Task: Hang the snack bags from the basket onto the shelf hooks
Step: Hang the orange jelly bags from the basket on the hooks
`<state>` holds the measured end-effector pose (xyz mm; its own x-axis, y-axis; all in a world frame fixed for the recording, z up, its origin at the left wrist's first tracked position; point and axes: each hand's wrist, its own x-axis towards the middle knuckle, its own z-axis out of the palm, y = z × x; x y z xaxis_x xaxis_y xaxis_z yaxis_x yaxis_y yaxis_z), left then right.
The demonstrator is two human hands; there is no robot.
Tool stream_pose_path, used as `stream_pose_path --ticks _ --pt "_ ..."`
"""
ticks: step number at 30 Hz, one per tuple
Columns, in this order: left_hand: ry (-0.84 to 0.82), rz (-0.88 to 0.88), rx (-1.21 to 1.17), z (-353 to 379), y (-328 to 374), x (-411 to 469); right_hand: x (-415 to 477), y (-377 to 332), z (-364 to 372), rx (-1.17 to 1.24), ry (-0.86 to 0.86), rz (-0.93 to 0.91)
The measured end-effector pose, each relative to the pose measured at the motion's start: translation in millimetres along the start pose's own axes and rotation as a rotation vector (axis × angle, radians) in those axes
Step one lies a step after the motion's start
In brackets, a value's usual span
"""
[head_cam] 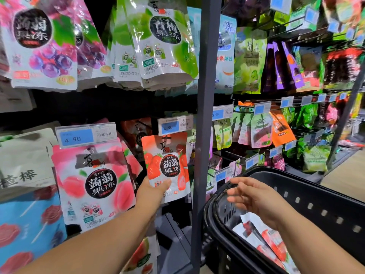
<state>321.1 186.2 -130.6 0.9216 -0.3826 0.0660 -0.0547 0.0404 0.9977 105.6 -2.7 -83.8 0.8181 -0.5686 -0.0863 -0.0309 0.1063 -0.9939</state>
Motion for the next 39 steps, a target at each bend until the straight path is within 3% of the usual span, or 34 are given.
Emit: stream_pose_path --ticks 6,13,15,17,19,21,27,34,39 --pt "-0.184 -0.116 -0.125 -0.7 -10.2 -1.5 0.2 3.7 -3.6 -0.008 0.009 0.018" --pt "-0.278 -0.498 0.048 13.7 -14.1 -28.4 1.9 7.9 -11.6 -0.058 0.02 0.027" --pt "-0.356 -0.336 0.278 24.6 -9.7 -38.5 0.0 8.3 -15.5 -0.081 0.028 0.033" --pt "-0.362 0.002 0.568 38.6 -2.5 -47.5 -3.5 6.8 -21.0 -0.117 0.037 0.047" --pt "-0.39 0.233 0.648 55.6 9.5 -58.0 -7.3 6.8 -30.3 -0.169 0.053 0.059" --pt "-0.496 0.353 0.665 74.9 14.5 -65.0 -10.5 10.0 -42.6 -0.224 0.07 0.075" --pt "-0.709 0.504 0.77 126.1 9.0 -62.3 -16.9 32.4 -90.3 -0.341 0.154 0.16" --pt "-0.809 0.55 1.071 170.7 7.0 -48.4 -22.7 57.5 -131.4 -0.53 0.187 0.256" --pt "-0.975 0.708 1.365 184.5 0.0 -67.6 -32.2 93.9 -146.3 -0.787 0.269 0.333"
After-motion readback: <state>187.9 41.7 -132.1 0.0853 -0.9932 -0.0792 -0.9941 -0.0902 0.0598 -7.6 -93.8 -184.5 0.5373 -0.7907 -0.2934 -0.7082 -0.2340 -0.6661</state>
